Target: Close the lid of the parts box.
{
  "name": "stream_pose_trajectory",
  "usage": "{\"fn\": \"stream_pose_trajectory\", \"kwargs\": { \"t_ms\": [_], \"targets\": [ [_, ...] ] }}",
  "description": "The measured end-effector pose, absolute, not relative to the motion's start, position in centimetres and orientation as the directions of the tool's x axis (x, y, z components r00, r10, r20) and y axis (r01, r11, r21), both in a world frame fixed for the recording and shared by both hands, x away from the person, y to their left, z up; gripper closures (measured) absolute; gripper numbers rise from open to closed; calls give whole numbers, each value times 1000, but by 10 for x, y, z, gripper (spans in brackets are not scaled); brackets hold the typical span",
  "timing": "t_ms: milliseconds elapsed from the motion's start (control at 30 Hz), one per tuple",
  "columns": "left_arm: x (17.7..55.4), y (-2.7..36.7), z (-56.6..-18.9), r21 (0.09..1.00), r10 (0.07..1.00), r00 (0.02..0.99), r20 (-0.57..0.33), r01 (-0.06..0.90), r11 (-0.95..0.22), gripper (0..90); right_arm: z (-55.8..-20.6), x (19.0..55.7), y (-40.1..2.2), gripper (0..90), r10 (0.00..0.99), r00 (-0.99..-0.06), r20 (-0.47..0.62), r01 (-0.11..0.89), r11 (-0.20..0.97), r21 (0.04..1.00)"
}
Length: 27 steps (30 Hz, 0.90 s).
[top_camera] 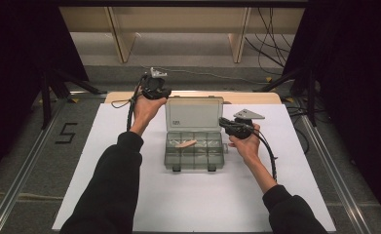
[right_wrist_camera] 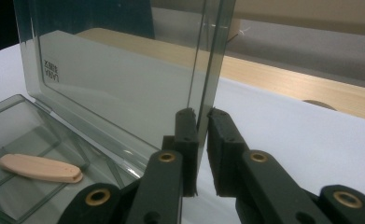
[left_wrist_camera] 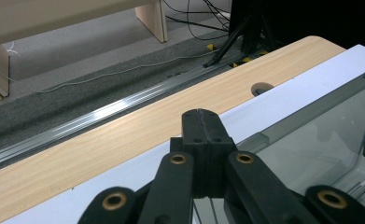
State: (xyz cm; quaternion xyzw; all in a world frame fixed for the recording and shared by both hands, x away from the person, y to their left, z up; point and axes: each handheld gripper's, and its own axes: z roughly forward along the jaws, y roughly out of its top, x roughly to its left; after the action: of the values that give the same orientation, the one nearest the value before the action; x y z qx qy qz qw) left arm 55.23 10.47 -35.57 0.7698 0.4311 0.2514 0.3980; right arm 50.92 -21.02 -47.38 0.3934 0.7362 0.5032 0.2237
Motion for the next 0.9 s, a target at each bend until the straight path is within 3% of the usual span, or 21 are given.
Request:
{"fn": "stream_pose_trajectory", "kwargs": {
  "t_ms": [167, 300, 367, 700, 900],
  "targets": [
    [556, 103, -361, 841, 876, 482, 11, 469, -268, 898, -474, 509, -210, 831, 805, -590, 63, 351, 186, 918],
    [558, 105, -362, 825, 866, 499, 37, 474, -308, 898, -474, 509, -210, 830, 803, -592, 68, 355, 185, 916],
    [560, 102, -364, 838, 878, 478, 4, 477, -264, 898, -474, 509, -210, 829, 804, -591, 69, 356, 184, 916],
    [560, 97, -361, 807, 858, 513, 32, 493, -325, 898, -475, 509, -210, 822, 801, -595, 64, 346, 184, 920],
    [559, 95, -362, 798, 855, 519, 24, 504, -329, 898, -472, 507, -213, 726, 804, -588, 83, 357, 167, 919]
  ]
}}
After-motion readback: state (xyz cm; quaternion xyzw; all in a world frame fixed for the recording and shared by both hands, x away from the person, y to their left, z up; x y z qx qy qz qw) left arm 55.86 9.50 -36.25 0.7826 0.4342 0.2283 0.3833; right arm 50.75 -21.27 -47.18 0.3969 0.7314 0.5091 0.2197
